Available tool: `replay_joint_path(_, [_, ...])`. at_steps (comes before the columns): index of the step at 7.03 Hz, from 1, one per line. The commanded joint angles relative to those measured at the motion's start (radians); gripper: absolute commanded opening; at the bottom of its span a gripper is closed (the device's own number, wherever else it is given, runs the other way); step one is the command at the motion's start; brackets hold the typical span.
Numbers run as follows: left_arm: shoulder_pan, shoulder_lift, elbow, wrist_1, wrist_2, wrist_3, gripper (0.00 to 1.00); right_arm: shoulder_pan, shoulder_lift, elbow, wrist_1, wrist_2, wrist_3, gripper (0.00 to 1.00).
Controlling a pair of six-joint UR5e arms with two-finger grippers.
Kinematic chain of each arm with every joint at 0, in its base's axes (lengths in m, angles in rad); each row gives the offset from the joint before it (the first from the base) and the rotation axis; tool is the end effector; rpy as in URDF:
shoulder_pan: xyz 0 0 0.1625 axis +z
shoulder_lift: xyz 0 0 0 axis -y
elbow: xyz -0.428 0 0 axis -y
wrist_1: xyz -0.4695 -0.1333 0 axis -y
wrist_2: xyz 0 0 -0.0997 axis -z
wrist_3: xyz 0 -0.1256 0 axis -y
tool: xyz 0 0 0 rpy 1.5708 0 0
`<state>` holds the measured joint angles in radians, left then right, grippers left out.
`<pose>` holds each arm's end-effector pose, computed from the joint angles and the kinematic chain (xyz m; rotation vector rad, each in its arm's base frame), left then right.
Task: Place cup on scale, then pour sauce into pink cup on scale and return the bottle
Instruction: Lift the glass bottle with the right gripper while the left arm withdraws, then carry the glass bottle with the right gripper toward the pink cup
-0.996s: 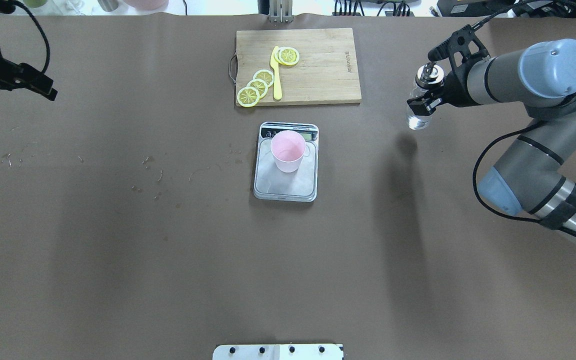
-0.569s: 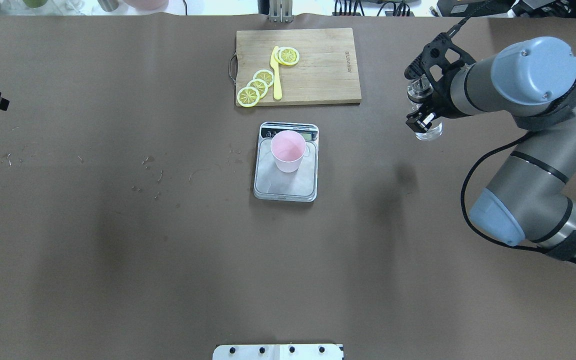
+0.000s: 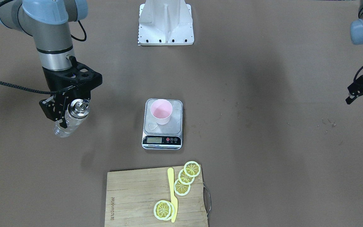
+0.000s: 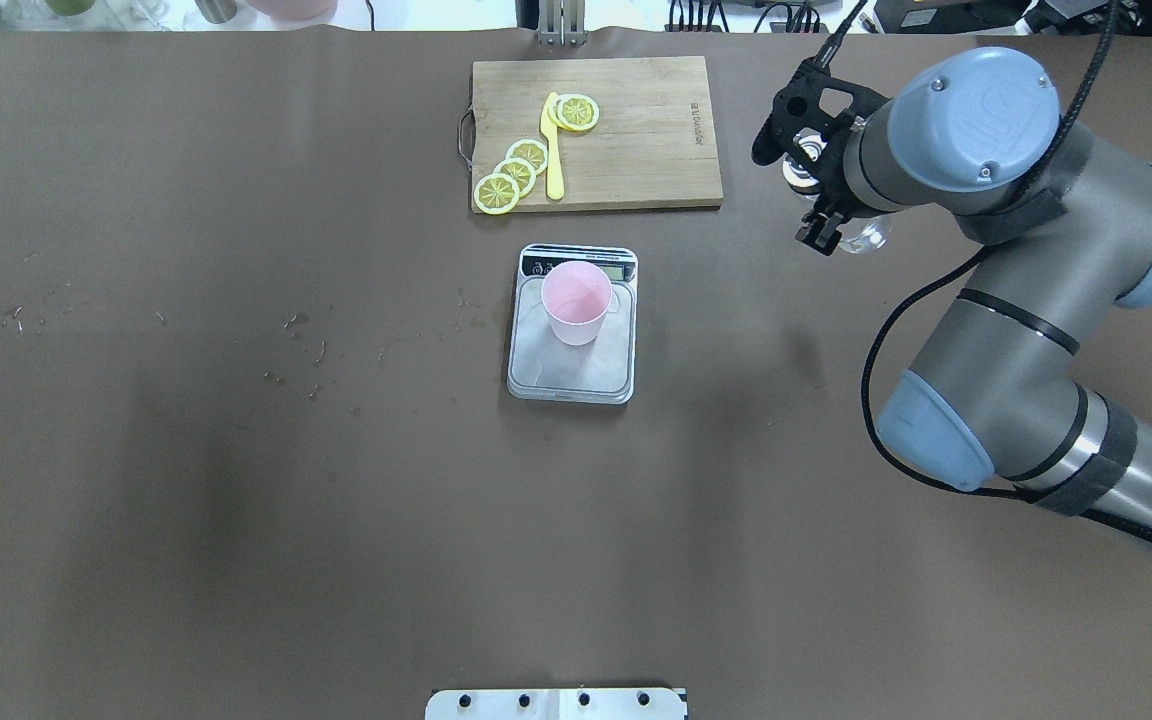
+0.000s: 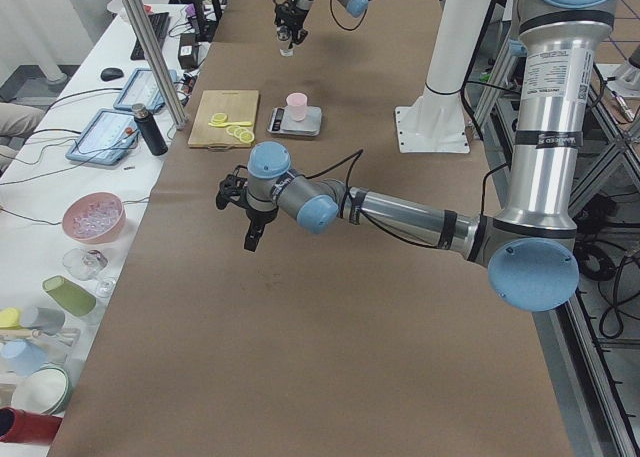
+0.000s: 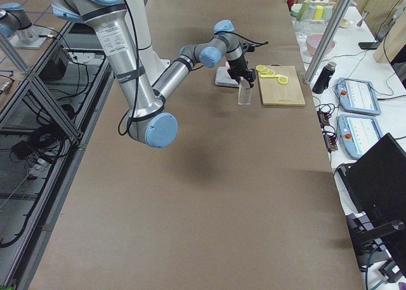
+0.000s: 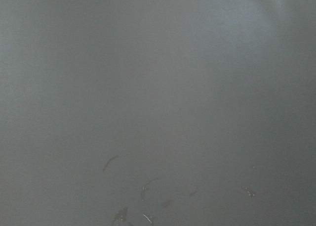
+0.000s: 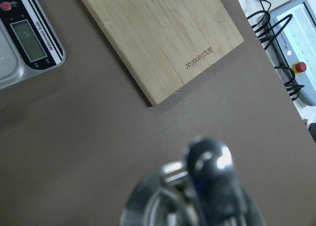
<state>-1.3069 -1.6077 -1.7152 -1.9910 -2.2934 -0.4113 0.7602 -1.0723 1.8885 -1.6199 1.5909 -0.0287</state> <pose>0.1114 -0.6050 0.5268 0.3098 0.8496 0.0800 -0.4064 -0.5669 0.2176 0.7225 -0.3191 -0.8044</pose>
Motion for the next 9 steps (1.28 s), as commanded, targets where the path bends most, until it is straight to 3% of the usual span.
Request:
replay_joint_path(1, [-0.040, 0.005, 0.048, 0.000, -0.020, 0.055, 0.97, -0.066, 0.078, -0.029, -0.093, -0.157, -0.054, 0.00])
replay_joint_path(4, [-0.048, 0.002, 0.088, 0.000, -0.032, 0.057, 0.97, -0.085, 0.215, -0.129, -0.152, -0.187, -0.054, 0.00])
replay_joint_path(7, [-0.048, -0.012, 0.111, 0.000, -0.032, 0.057, 0.97, -0.085, 0.255, -0.161, -0.147, -0.198, -0.053, 0.00])
replay_joint_path(9, [-0.048, -0.015, 0.123, 0.000, -0.032, 0.058, 0.97, -0.081, 0.256, -0.184, -0.074, -0.189, -0.057, 0.00])
